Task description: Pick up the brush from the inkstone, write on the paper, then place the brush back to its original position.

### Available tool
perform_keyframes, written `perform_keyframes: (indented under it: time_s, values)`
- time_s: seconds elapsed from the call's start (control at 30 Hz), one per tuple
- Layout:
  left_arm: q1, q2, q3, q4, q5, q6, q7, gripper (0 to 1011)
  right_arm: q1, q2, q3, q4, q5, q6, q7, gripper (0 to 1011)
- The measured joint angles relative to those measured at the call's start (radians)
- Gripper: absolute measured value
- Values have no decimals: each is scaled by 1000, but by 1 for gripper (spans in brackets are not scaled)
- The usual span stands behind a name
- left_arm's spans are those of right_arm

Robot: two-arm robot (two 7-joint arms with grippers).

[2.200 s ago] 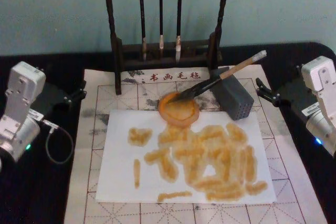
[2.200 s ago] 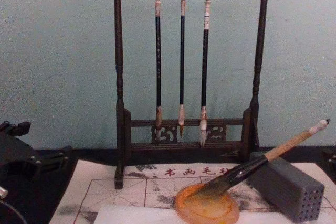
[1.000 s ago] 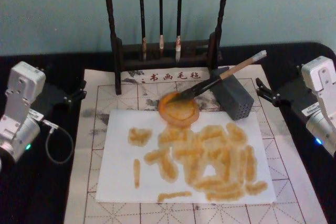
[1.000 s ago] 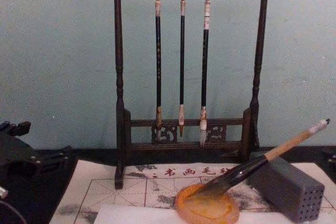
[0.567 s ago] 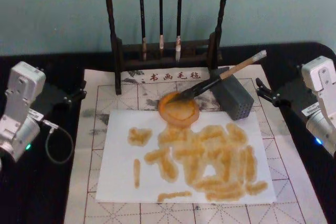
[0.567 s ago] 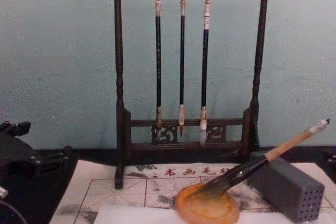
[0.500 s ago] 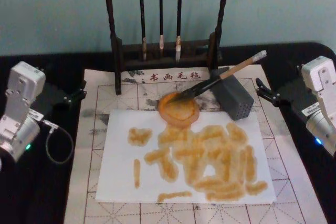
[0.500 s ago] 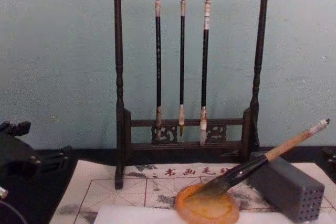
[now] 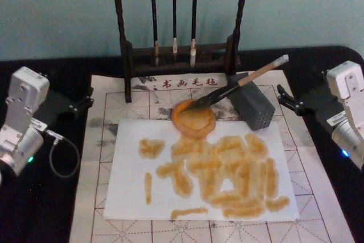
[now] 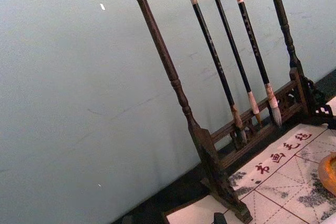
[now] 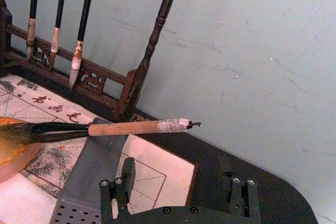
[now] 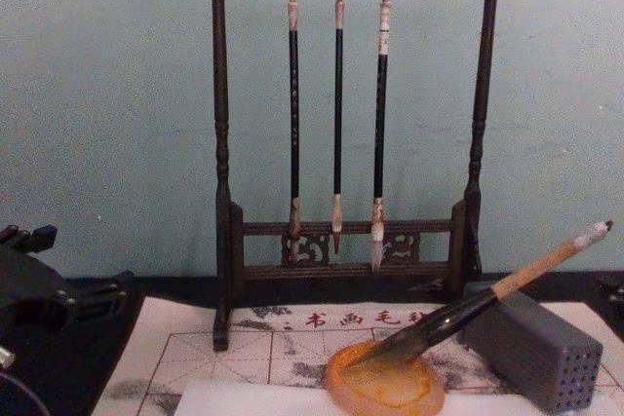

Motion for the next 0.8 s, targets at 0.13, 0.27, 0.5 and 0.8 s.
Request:
perform_keyframes:
  time_s: [0.13,0.27,0.5,0.8]
  values:
    - [0,0,0,0,0,0,0,1001,0,0,0,0,0,0,0,1000]
    - [0,0,0,0,0,0,0,1001,0,0,0,0,0,0,0,1000]
    - [0,0,0,0,0,0,0,1001,-8,-8,15,-4,12,2,18,1000]
    - [0,0,0,0,0,0,0,1001,-24,-48,62,-16,111,30,95,1000]
